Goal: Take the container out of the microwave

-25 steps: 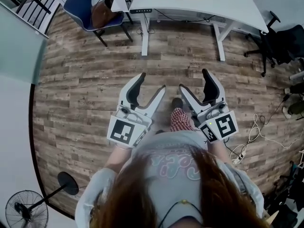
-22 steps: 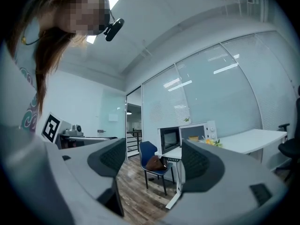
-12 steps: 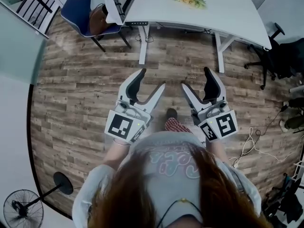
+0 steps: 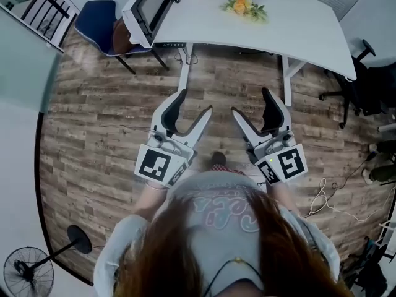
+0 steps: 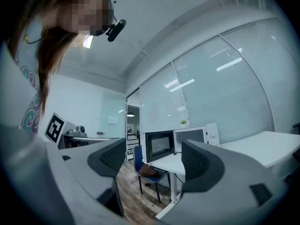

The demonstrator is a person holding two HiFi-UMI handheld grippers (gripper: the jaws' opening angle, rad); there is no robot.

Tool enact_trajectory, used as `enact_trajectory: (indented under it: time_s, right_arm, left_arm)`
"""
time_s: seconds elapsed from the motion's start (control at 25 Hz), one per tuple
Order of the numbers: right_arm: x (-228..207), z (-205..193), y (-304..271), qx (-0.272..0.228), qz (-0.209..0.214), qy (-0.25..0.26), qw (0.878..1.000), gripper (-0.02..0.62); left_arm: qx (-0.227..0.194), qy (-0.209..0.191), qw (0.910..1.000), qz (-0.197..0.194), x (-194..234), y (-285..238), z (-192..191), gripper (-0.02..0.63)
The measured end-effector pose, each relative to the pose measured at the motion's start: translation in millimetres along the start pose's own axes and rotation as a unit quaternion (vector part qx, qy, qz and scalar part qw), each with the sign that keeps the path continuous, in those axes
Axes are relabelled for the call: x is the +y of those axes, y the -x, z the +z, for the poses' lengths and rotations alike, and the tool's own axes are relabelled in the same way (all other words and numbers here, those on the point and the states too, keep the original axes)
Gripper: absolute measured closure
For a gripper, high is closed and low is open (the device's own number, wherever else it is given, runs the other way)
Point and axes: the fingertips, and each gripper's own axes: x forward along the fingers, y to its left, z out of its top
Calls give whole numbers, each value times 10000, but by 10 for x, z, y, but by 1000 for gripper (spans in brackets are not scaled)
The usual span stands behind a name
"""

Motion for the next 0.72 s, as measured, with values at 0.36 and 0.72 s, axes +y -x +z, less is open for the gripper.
enact_trajectory:
  time_s: [0.36, 0.72]
  right_arm:
    - [-371, -133, -260, 182, 213, -43, 9996, 238]
    - [-309, -244, -423, 259, 303, -119, 9991, 238]
  left_arm:
    - [-2, 48, 9996, 264, 137, -366, -99, 367]
    - [50, 126, 9996, 262, 266, -318, -173, 367]
